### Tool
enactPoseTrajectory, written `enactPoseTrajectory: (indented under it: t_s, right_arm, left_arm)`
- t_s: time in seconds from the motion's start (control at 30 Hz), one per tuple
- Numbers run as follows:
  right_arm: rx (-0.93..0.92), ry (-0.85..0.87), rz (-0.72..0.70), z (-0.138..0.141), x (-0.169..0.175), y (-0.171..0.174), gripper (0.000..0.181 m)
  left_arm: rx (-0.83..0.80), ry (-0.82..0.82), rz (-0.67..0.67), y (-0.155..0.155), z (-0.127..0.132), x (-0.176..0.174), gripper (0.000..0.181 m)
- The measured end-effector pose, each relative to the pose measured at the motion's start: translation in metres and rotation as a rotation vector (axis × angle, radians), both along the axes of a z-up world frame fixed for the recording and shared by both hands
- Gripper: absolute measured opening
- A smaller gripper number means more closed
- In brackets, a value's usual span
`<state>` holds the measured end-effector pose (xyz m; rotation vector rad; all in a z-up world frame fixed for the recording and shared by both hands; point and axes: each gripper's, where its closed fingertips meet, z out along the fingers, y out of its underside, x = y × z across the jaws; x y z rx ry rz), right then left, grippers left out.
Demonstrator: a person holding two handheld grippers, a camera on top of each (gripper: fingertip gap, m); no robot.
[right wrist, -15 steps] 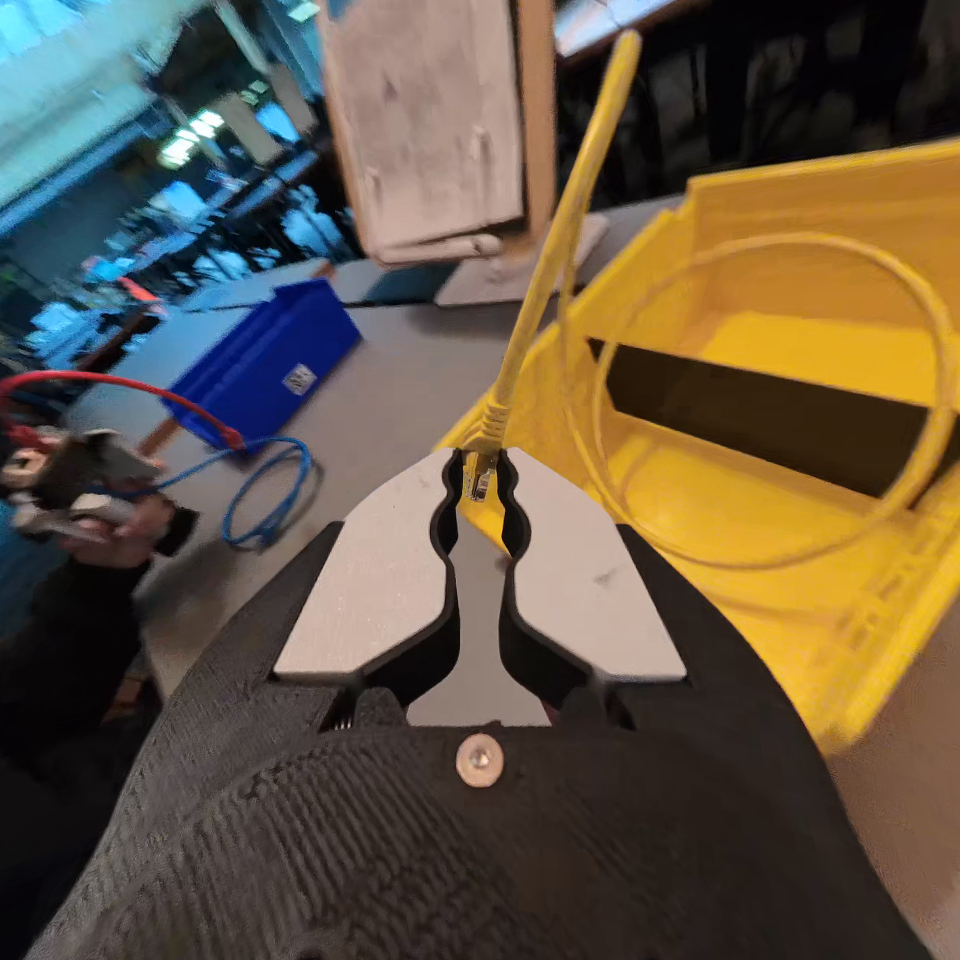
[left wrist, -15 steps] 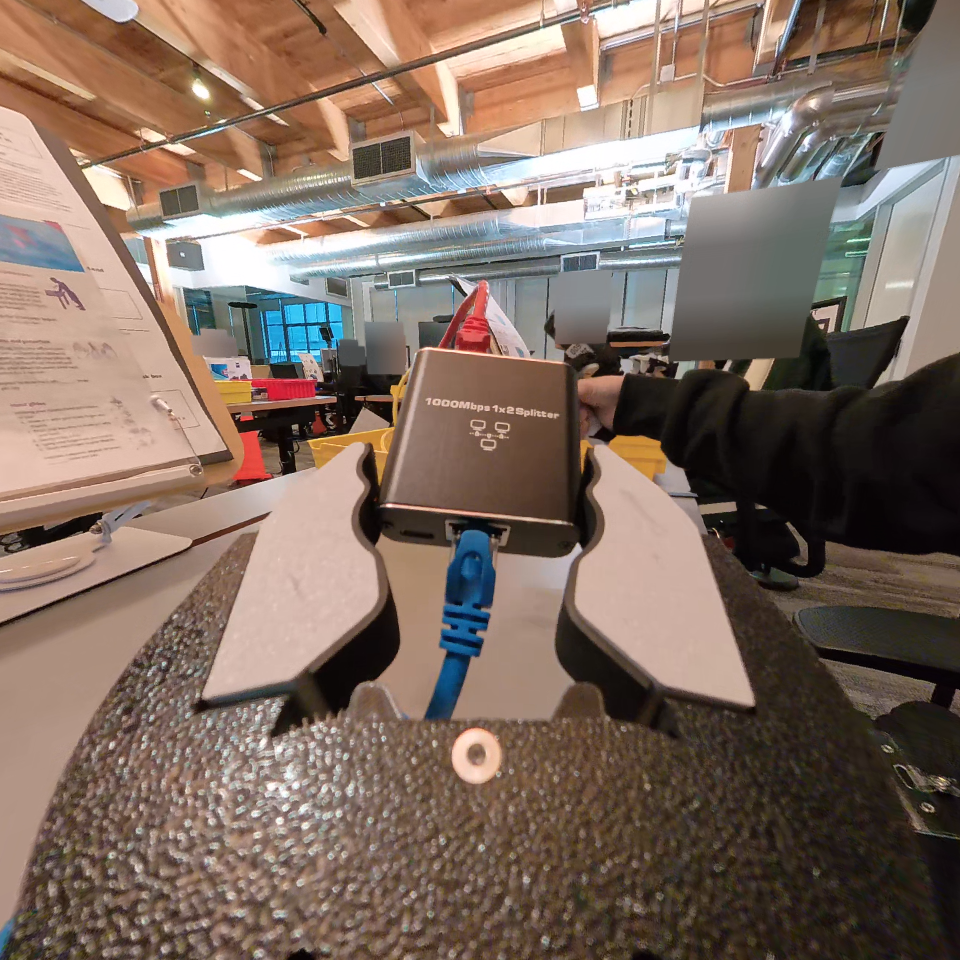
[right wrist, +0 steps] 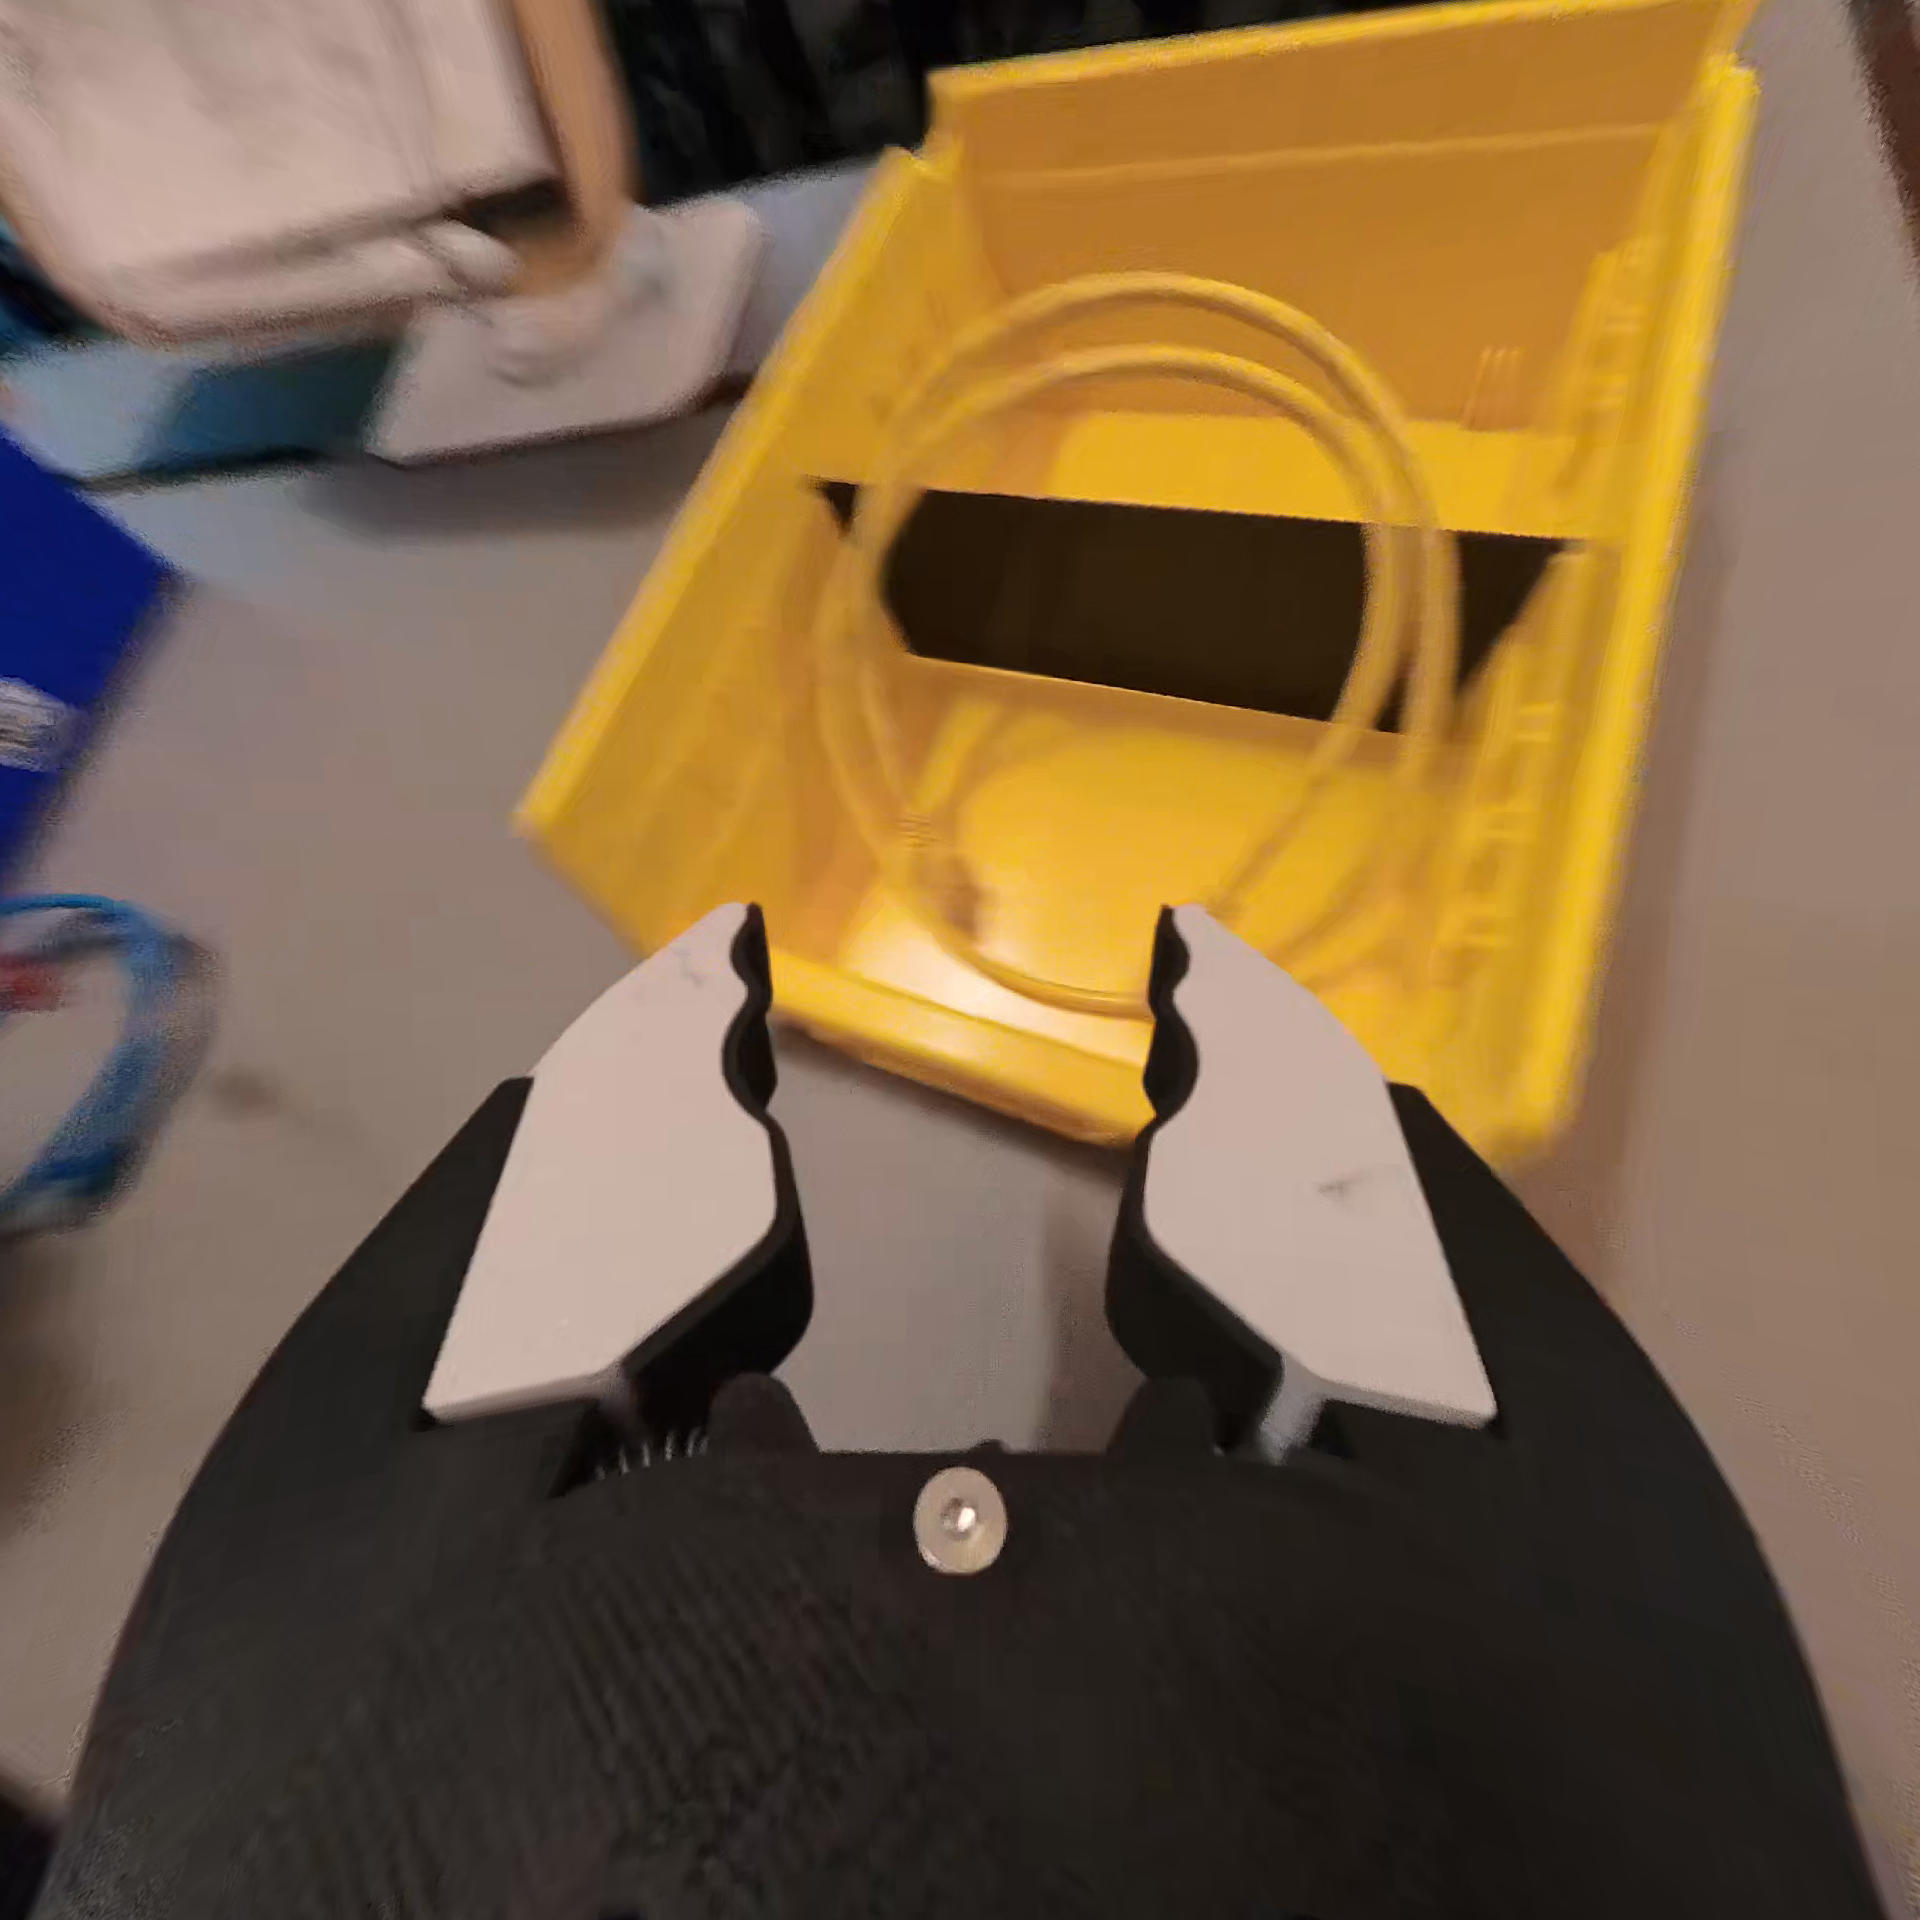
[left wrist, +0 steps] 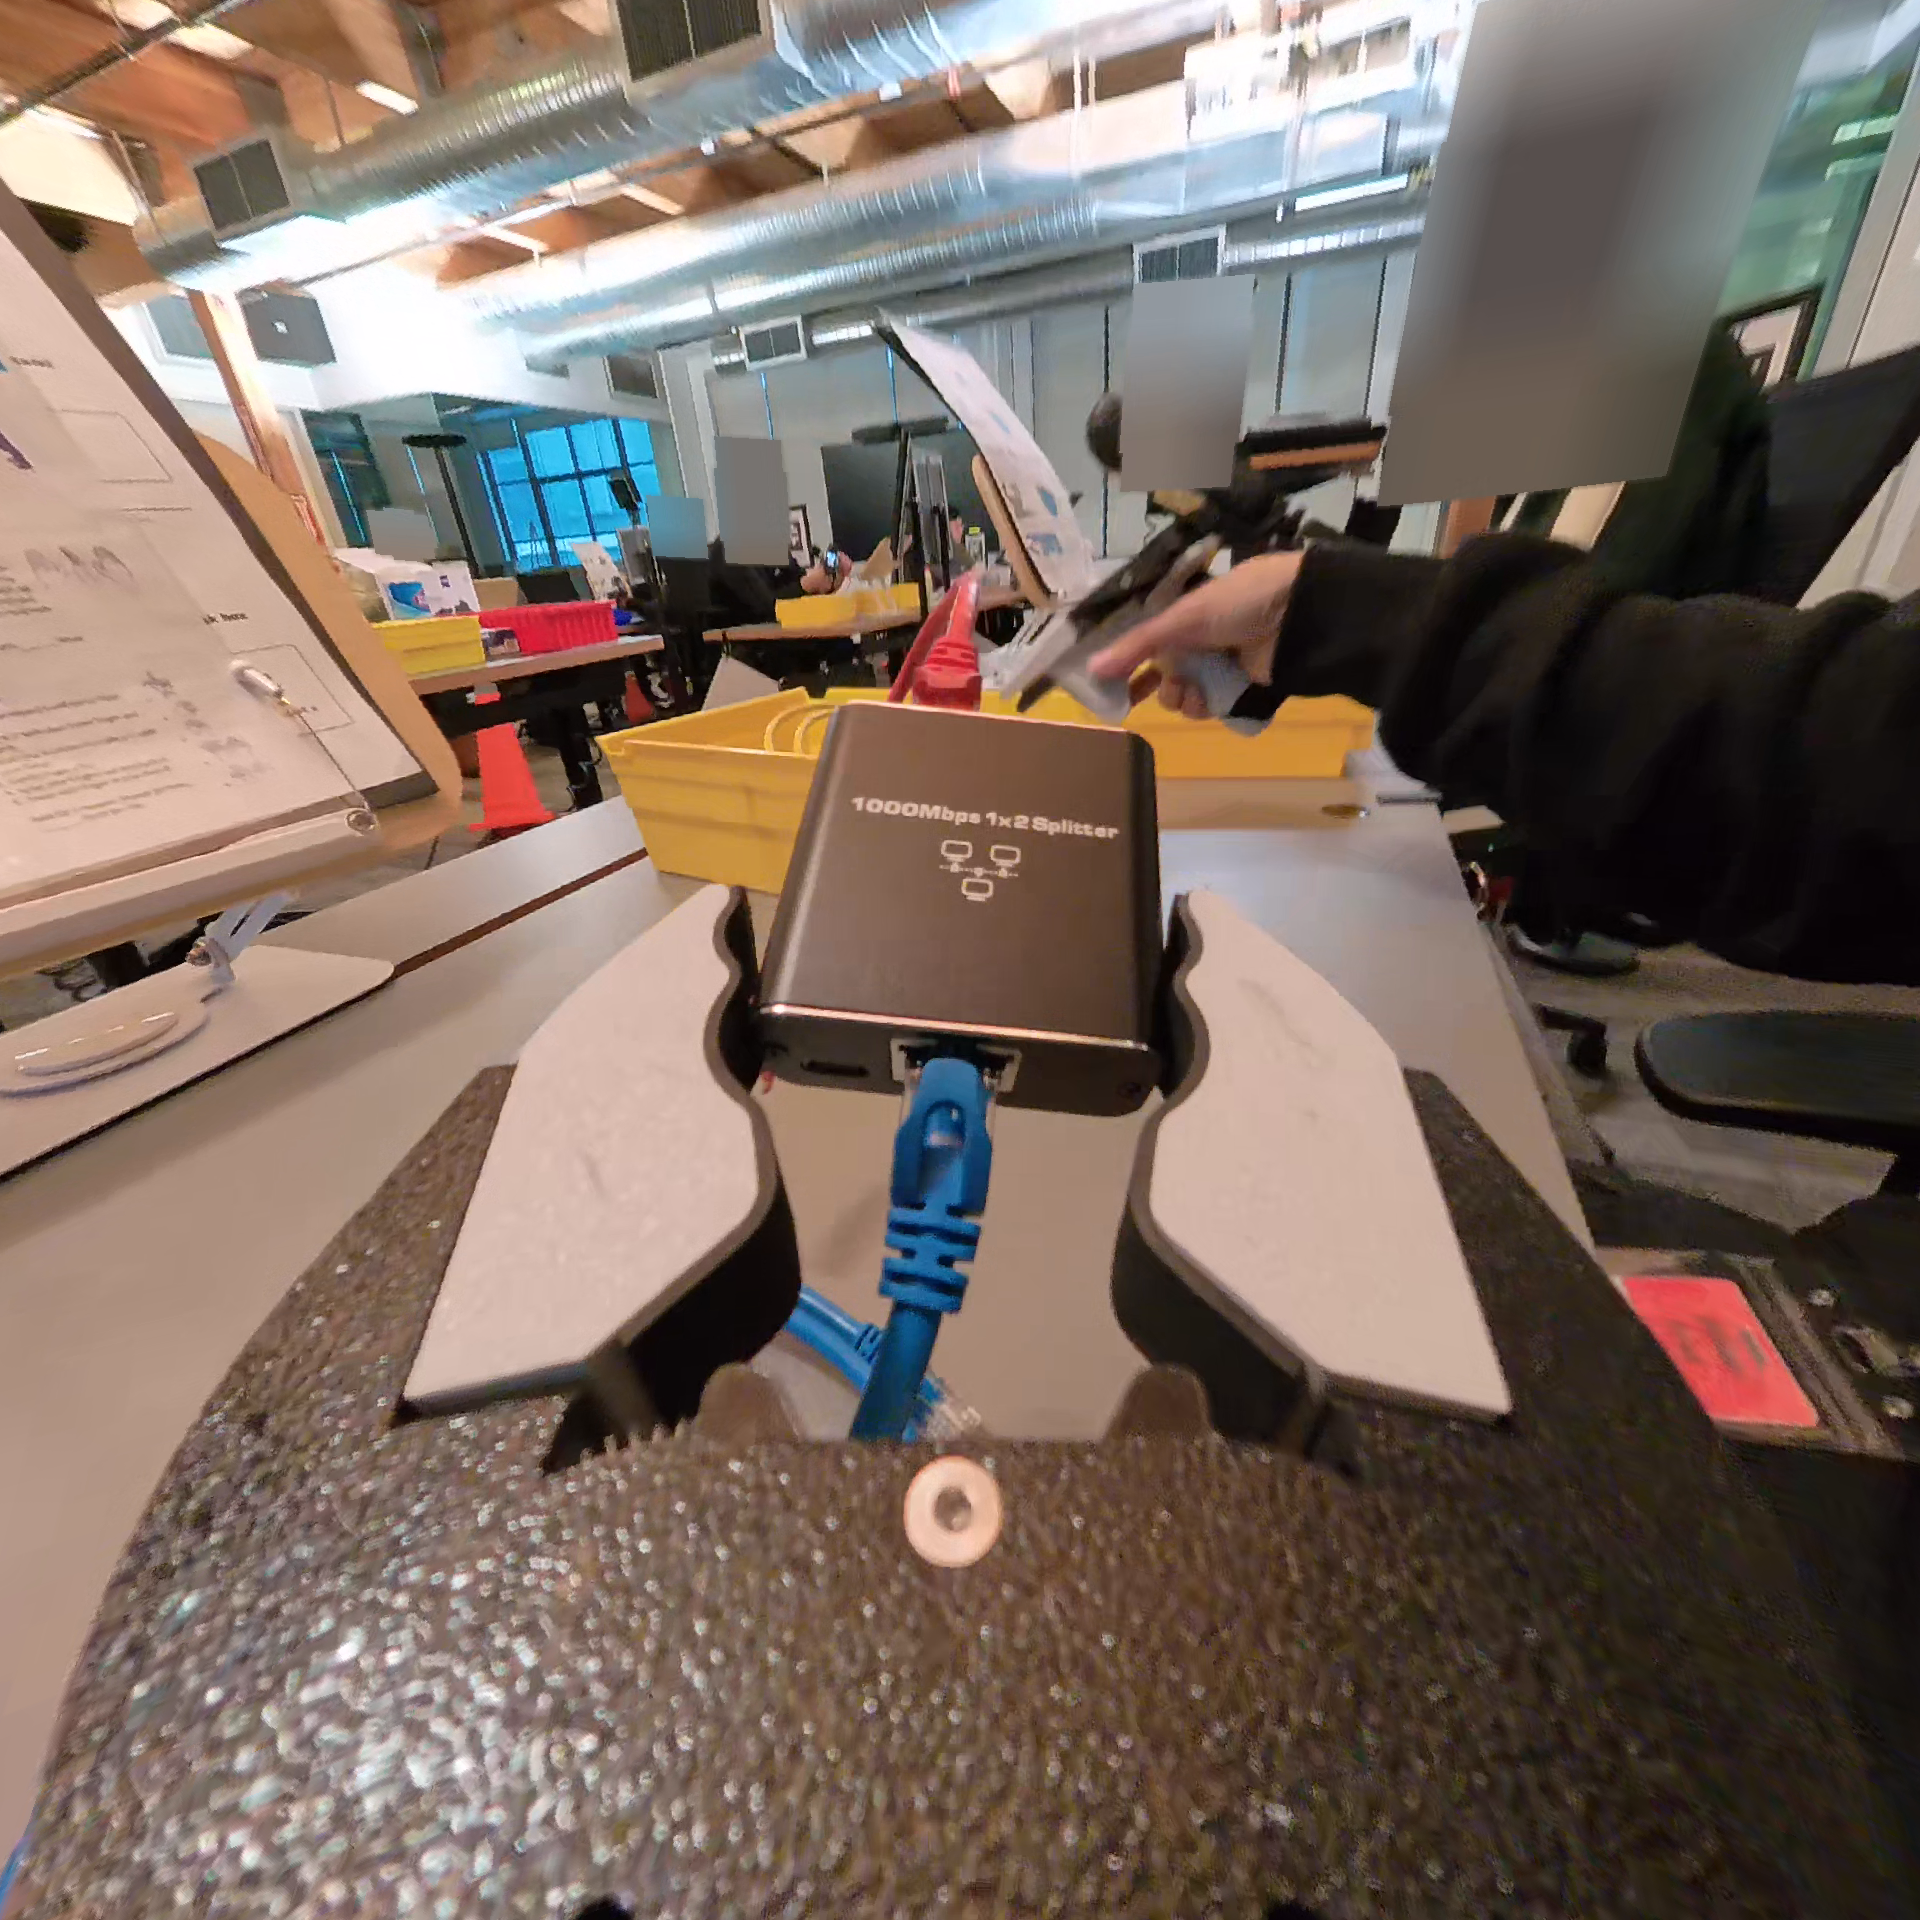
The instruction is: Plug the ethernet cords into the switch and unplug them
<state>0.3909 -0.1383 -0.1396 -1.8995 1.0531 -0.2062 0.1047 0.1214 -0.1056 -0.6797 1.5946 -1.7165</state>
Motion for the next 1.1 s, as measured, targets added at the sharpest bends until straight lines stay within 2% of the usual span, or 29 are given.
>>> enactPoseTrajectory:
  t_s: [0.1,0.2,0.3,0.4,0.47,0.53,0.63,0.83,0.9,0.93,1.1]
  right_arm:
    - [0.291,-0.004,0.195,0.028,-0.067,0.056,0.07]
    - [0.509,0.083,0.427,0.03,-0.152,0.116,0.071]
    - [0.787,0.248,0.503,0.034,-0.211,0.163,0.065]
    - [0.958,0.4,0.549,0.037,-0.244,0.196,0.058]
    - [0.971,0.448,0.579,0.035,-0.258,0.21,0.059]
    - [1.028,0.434,0.562,0.043,-0.26,0.212,0.048]
    - [1.017,0.421,0.526,0.037,-0.262,0.215,0.034]
    - [1.113,0.438,0.507,0.039,-0.266,0.216,0.032]
    - [1.117,0.45,0.512,0.039,-0.269,0.218,0.025]
    - [1.109,0.452,0.508,0.037,-0.269,0.219,0.015]
    - [1.141,0.456,0.441,0.034,-0.264,0.219,0.014]
  left_arm:
    - [0.029,0.011,-0.009,-0.007,-0.006,0.002,0.074]
    - [0.033,0.03,-0.015,-0.012,-0.011,0.004,0.074]
    - [0.065,0.027,0.007,-0.014,-0.014,0.005,0.074]
    - [0.102,0.018,0.022,-0.016,-0.013,0.005,0.074]
    - [0.135,0.007,0.029,-0.017,-0.013,0.004,0.074]
    - [0.185,-0.013,0.053,-0.017,-0.013,0.004,0.074]
    - [0.25,-0.018,0.081,-0.021,-0.017,0.006,0.074]
    - [0.345,-0.011,0.118,-0.035,-0.026,0.012,0.074]
    - [0.368,-0.007,0.134,-0.037,-0.029,0.014,0.074]
    - [0.37,-0.008,0.14,-0.037,-0.029,0.014,0.074]
    - [0.374,-0.009,0.194,-0.036,-0.03,0.019,0.075]
